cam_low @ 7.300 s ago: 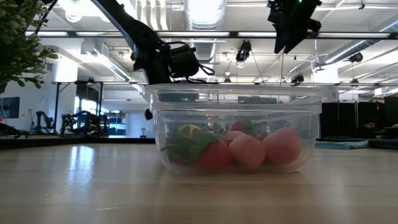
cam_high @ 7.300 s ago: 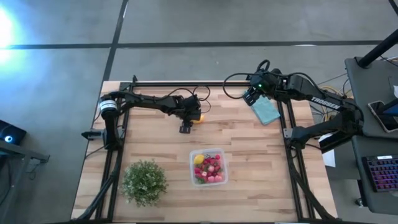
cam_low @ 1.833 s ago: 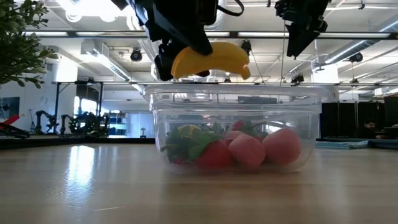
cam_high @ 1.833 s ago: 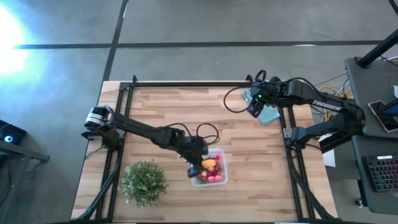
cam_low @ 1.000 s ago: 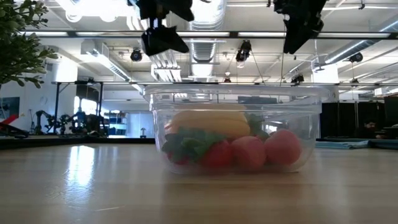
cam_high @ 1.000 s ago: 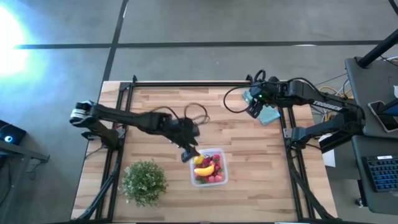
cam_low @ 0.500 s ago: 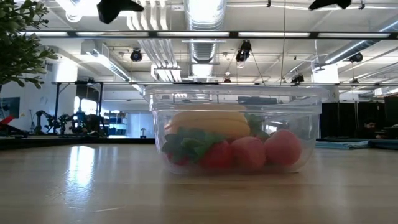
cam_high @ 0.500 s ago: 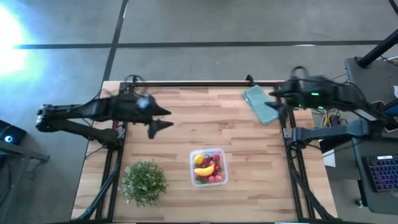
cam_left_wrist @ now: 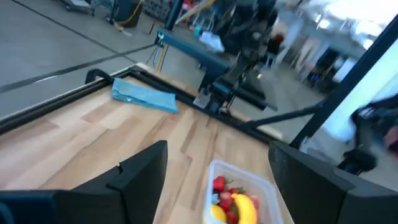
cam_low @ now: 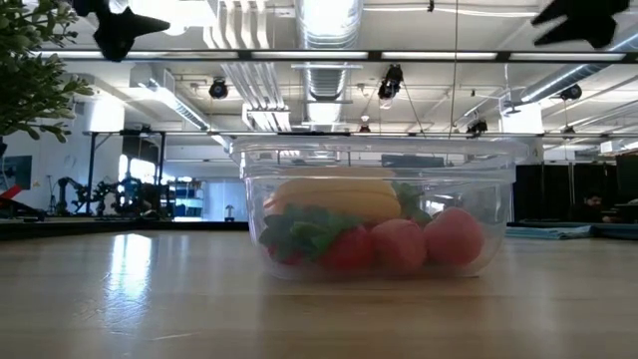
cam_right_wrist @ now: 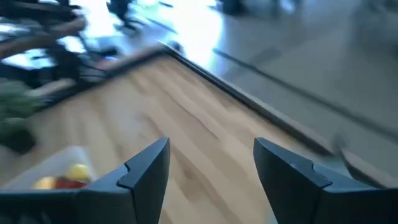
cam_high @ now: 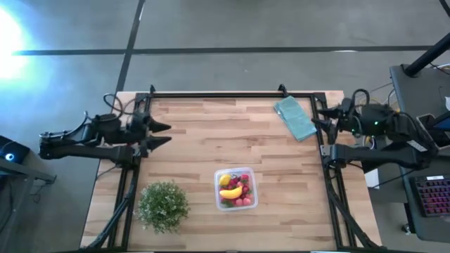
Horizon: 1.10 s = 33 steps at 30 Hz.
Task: Pick and placing Produce into tupperware
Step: Return to Home Position
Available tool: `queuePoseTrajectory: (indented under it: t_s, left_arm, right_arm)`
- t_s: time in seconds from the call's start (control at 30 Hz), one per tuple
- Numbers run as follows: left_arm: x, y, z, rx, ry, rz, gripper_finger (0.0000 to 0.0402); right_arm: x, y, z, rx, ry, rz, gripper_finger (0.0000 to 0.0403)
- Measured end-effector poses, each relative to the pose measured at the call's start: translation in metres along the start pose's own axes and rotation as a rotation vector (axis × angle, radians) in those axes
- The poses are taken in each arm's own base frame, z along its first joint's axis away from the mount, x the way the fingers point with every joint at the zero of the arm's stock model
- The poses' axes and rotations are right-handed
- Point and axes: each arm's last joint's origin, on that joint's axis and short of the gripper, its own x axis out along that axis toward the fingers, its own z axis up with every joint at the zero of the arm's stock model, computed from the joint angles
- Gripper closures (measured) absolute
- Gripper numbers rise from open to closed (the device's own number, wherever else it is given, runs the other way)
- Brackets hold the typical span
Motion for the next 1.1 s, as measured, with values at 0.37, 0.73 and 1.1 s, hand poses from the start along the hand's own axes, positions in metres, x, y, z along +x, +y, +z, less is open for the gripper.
queuePoseTrajectory:
  t_s: [0.37,0.73,1.1]
  left_arm:
    - [-0.033,0.027,-0.04,-0.098,-0.254,-0.026,0.0136]
    - [-0.023,0.029,-0.047,-0.015,-0.276,0.007,0.0136]
    - [0.004,0.043,-0.084,-0.062,-0.312,-0.022,0.0136]
  right_arm:
    - [-0.007,-0.005,-0.038,0.042,-0.193,0.344,0.0179]
    - [0.025,0.002,-0.06,-0.007,-0.301,0.511,0.0179]
    - [0.065,0.008,-0.087,0.051,-0.369,0.604,0.0179]
